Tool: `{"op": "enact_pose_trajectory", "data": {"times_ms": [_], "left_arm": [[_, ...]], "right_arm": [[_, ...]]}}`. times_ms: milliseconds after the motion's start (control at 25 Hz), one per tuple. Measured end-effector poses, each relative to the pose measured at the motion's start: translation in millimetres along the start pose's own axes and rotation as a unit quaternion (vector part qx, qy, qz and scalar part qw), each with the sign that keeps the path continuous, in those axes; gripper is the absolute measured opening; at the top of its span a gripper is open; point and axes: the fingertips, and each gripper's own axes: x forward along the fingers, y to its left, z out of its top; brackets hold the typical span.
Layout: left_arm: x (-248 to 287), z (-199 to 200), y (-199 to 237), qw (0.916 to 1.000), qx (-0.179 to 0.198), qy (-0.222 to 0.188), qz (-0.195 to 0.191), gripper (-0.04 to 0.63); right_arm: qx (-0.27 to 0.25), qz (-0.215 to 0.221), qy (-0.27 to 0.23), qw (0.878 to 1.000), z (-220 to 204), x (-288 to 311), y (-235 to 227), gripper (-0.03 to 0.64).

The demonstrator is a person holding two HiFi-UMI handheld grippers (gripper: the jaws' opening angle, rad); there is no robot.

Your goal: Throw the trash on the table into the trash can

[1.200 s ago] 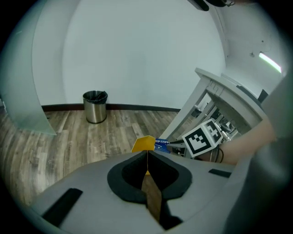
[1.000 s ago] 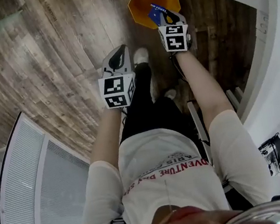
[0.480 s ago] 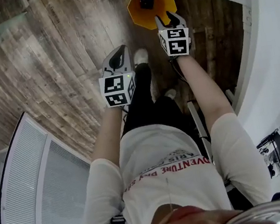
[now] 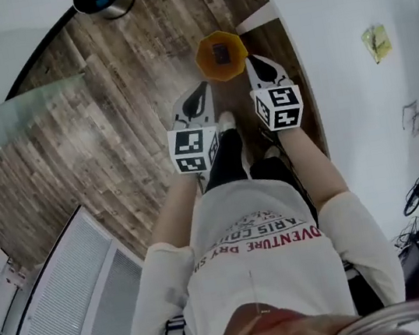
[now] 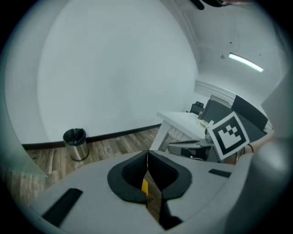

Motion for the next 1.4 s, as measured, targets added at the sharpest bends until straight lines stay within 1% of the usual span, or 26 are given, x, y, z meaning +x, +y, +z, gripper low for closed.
{"op": "enact_pose_trajectory", "data": {"times_ms": [120, 240, 320, 360, 440, 520, 600, 680, 840, 960, 1040, 1120, 1240, 1320, 1400], "left_arm": [[-10.9, 59.9, -46.0, 0.9980, 0.032, -0.044, -0.033, 0.025], [-33.3, 101.8, -114.7, 0.9931, 0.051, -0.075, -0.074, 0.025], [-49.4, 119.5, -170.4, 0.9870, 0.067, -0.091, -0.114, 0.025], [-54.9, 126.5, -199.3, 0.9823, 0.080, -0.097, -0.139, 0.025], [-61.0, 136.8, -257.0, 0.9699, 0.107, -0.105, -0.192, 0.025], [-65.6, 139.4, -312.4, 0.9566, 0.128, -0.110, -0.238, 0.025], [-69.5, 134.7, -364.4, 0.9442, 0.147, -0.111, -0.273, 0.025], [-72.5, 125.4, -413.7, 0.9310, 0.171, -0.110, -0.304, 0.025], [-80.9, 104.2, -504.4, 0.8989, 0.211, -0.111, -0.368, 0.025], [-91.3, 83.9, -564.9, 0.8722, 0.236, -0.104, -0.416, 0.025], [-96.8, 70.9, -599.2, 0.8533, 0.260, -0.097, -0.441, 0.025], [-101.6, 61.6, -625.3, 0.8379, 0.276, -0.093, -0.461, 0.025], [-107.0, 52.8, -651.6, 0.8225, 0.289, -0.089, -0.482, 0.025], [-109.0, 47.9, -663.1, 0.8142, 0.297, -0.086, -0.491, 0.025], [-109.1, 44.4, -671.9, 0.8076, 0.304, -0.083, -0.499, 0.025]], "right_arm": [[0.004, -0.024, -0.065, 0.998, 56.1, -63.7, -8.3, 0.029], [0.002, -0.045, -0.106, 0.993, 88.3, -142.9, -18.3, 0.028], [0.004, -0.062, -0.129, 0.990, 99.6, -198.8, -32.1, 0.028], [0.008, -0.077, -0.141, 0.987, 103.6, -226.0, -43.4, 0.028], [0.015, -0.119, -0.166, 0.979, 107.5, -279.5, -72.2, 0.026], [0.016, -0.163, -0.188, 0.968, 102.6, -334.1, -101.9, 0.026], [0.022, -0.205, -0.204, 0.957, 88.2, -388.5, -129.8, 0.026], [0.039, -0.247, -0.216, 0.944, 65.2, -441.6, -155.6, 0.026], [0.076, -0.329, -0.234, 0.912, 10.8, -536.5, -195.6, 0.026], [0.105, -0.386, -0.249, 0.882, -29.2, -599.5, -215.6, 0.026], [0.126, -0.418, -0.259, 0.861, -51.2, -634.1, -225.3, 0.026], [0.142, -0.441, -0.265, 0.846, -68.3, -658.4, -231.4, 0.026], [0.154, -0.466, -0.267, 0.829, -85.2, -681.2, -237.5, 0.026], [0.159, -0.478, -0.267, 0.822, -93.1, -689.9, -240.9, 0.026], [0.165, -0.485, -0.266, 0.817, -98.9, -695.0, -244.9, 0.026]]}}
